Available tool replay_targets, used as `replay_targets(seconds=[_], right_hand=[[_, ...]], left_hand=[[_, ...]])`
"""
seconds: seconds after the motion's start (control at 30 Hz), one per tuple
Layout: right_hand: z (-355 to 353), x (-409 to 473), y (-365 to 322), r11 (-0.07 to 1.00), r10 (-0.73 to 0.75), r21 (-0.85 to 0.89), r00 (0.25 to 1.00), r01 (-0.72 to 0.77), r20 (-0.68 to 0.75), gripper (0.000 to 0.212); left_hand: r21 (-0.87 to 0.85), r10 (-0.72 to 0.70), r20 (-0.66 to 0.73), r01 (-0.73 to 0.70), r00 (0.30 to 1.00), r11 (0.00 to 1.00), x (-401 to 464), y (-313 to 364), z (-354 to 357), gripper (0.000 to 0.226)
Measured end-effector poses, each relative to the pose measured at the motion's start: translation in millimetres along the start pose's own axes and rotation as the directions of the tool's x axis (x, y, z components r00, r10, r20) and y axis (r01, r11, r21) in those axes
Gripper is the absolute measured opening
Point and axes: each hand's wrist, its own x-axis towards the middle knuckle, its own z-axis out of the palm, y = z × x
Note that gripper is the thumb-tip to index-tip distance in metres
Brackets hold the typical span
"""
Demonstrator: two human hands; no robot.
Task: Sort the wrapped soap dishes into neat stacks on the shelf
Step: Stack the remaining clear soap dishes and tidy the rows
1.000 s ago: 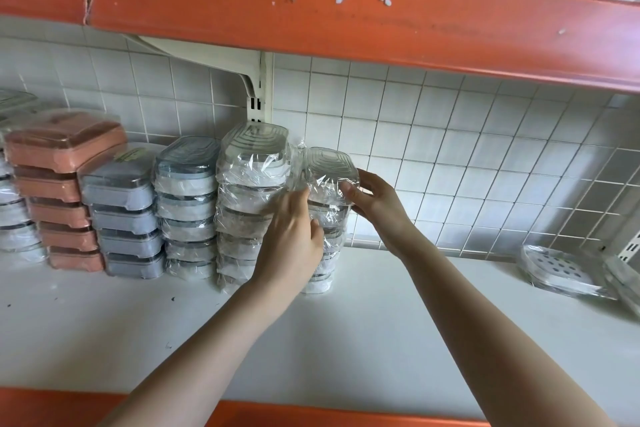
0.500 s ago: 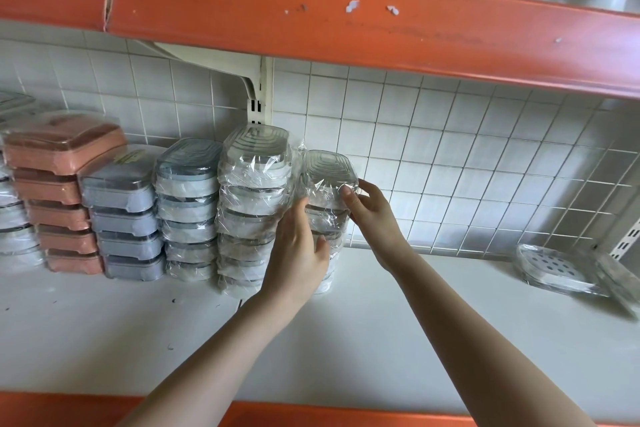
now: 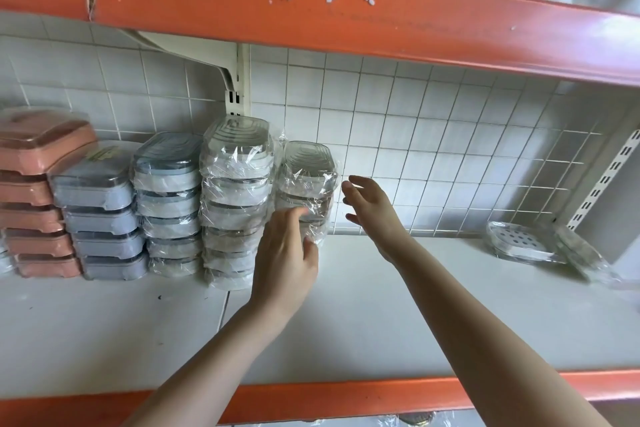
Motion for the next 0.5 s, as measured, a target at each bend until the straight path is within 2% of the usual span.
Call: replay_targets(seconds=[0.2,0.33,0.5], right_hand=[[-30.0,-33.4,13.5,0.998,0.027,-0.055,0.998,-0.030,-0.054,0.013],[-54.2,-54.7,28.3,0.996,0.038,-0.076,0.990,-0.048,-0.134,0.017],[-95.2,-77.9,52.4,0.978,0.061,-0.182,0.976,-0.100,-0.207,0.021]], left_hand=[[-0.102,0.038,0.185,-0.020,0.982,0.995,-18.0,15.4,15.2,0.026],[-0.069,-0.016,0.386,0.046,0.922,0.997,-22.7,26.2,33.7,0.026],[0.011,-0.067,0.579,0.074,0.812,0.997,-23.4,44.5,59.7,0.029]])
